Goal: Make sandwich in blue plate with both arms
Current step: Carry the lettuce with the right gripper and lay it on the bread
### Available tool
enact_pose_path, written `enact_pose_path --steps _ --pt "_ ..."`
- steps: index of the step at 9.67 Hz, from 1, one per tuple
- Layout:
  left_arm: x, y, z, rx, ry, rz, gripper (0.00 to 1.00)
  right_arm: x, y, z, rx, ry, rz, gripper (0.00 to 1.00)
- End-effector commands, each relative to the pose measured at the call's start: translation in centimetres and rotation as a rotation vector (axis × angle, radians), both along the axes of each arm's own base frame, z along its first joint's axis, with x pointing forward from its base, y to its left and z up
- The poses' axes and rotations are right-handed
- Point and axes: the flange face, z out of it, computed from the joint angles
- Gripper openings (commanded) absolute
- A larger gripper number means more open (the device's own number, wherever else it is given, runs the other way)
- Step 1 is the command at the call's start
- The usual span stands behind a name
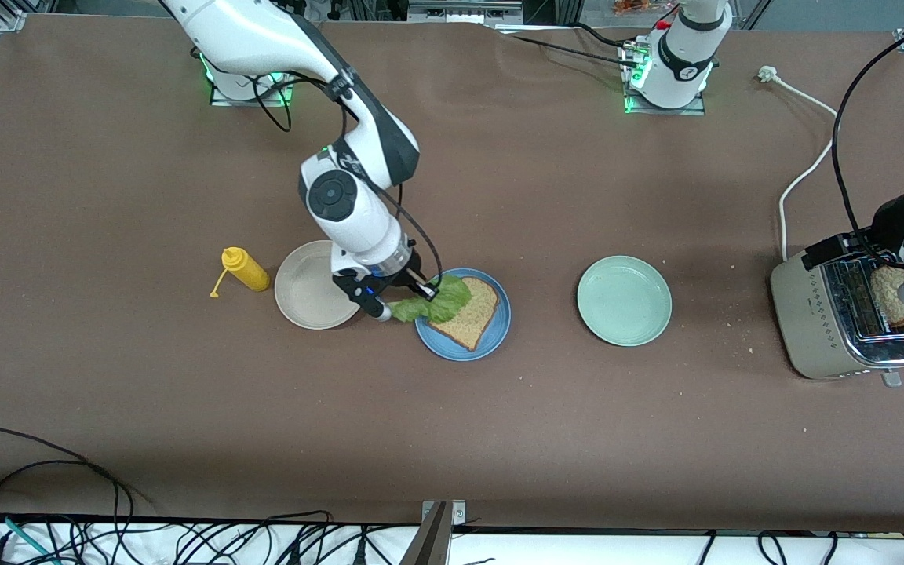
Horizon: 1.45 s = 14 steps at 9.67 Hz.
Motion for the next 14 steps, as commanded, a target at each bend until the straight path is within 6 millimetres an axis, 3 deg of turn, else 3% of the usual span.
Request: enact_pose_path --steps 1,2,9,11,14 --pt "0.1 0.0 0.5 0.012 0.003 -0.037 1.0 1.2 2.3 -1.3 0.07 -0.034 -0.115 0.58" --pt "0.1 0.0 0.7 0.016 0.0 -0.039 1.0 1.2 2.4 -1.3 0.062 -0.041 -0.107 1.0" --pt "0.1 -1.2 1.7 0.001 -0.018 -0.051 1.0 1.2 3.0 1.5 0.064 -0.062 -0.083 1.0" --pt "0.1 -1.7 1.8 -0.001 -0.019 -0.06 1.0 0.9 2.0 2.8 -0.034 -0.024 -0.029 1.0" --pt "0.1 -1.5 1.8 -0.001 -0.017 -0.057 1.0 1.7 -1.6 5.3 -0.224 -0.047 0.156 1.0"
